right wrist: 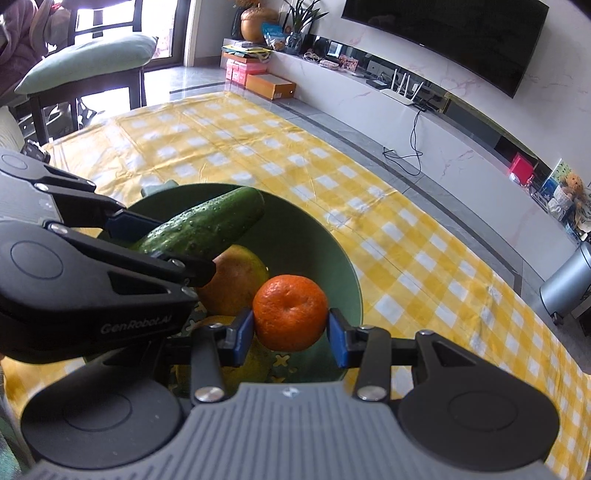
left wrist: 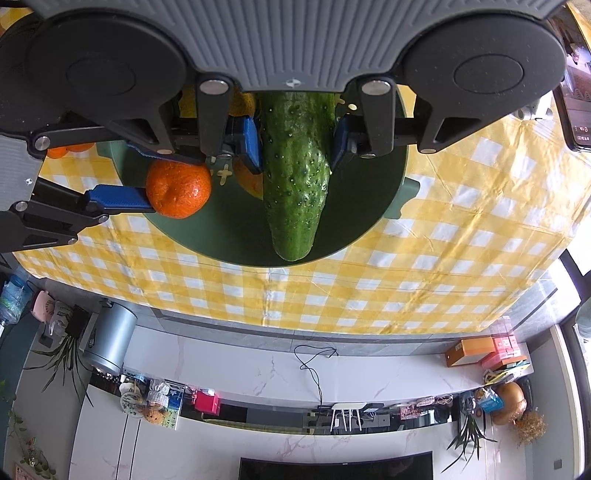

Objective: Organize fruits

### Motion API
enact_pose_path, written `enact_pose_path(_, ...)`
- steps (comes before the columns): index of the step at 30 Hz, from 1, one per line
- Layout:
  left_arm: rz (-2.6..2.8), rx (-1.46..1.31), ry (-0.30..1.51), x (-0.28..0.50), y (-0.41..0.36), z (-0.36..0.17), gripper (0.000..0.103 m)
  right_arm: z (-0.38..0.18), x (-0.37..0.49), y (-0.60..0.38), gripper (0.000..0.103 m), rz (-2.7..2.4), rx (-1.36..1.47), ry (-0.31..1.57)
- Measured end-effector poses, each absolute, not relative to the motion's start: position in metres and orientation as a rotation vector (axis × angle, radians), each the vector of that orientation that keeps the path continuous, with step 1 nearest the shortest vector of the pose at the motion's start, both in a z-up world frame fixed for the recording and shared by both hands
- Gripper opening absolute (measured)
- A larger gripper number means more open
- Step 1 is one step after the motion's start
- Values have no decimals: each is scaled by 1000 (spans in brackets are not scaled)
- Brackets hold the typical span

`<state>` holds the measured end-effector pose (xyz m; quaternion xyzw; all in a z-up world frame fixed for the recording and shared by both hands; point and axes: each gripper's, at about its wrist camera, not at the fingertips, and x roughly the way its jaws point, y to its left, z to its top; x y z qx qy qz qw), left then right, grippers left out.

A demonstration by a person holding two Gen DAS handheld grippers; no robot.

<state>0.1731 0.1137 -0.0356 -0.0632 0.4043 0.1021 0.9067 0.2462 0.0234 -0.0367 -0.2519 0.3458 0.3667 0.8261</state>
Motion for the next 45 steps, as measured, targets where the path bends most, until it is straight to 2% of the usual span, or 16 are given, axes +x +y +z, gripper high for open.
enact_pose_path(16,255,-138,864,181,124,-50,44,-49,258,37,41,771,-595,737)
enact_pose_path(26,292,-72,856,180,118,-49,45,-51,273,33,41,754,-512,806)
enact_pose_path(41,321,16,832,174,106,-38,58,-35,264,25,45,737,-506,767)
enact_pose_path(45,323,20,815,170,103,-30,59,-24,256,16,49,725,-497,735)
